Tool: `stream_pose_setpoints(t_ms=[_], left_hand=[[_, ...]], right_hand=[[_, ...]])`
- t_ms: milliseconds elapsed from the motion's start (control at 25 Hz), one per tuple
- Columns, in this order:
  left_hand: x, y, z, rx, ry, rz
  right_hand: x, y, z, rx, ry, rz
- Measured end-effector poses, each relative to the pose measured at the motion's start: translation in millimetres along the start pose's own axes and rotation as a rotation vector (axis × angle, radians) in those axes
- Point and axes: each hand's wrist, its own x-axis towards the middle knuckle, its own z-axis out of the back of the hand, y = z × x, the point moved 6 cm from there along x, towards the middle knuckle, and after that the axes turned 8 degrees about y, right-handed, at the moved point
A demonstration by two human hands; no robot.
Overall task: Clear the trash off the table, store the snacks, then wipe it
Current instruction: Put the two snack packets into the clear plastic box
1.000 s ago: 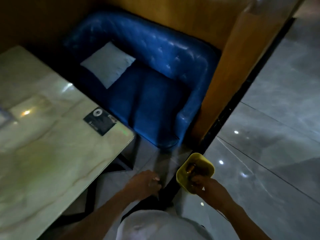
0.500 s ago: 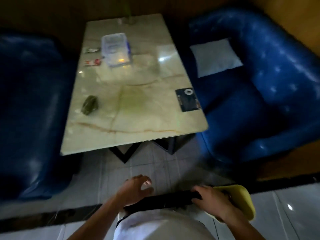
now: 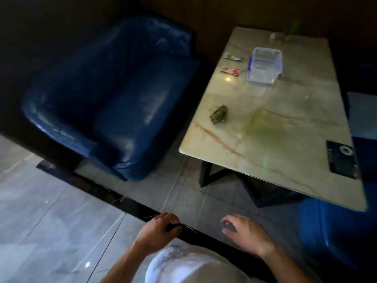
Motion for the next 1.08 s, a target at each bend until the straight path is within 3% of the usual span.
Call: stream_pose_setpoints(t_ms=[280, 560, 1080], left_hand=[[-47, 108, 56, -0.03, -0.087, 0.114], [-48, 157, 102, -0.019, -0.125, 0.166], [64, 201, 248, -0.101, -0.147, 0.284]], right_hand=[[67, 114, -16, -0.058, 0.063, 0.085], [125, 176, -13, -0.088, 0.123, 0.118], [302, 241, 81, 0.029, 0.16, 0.177]])
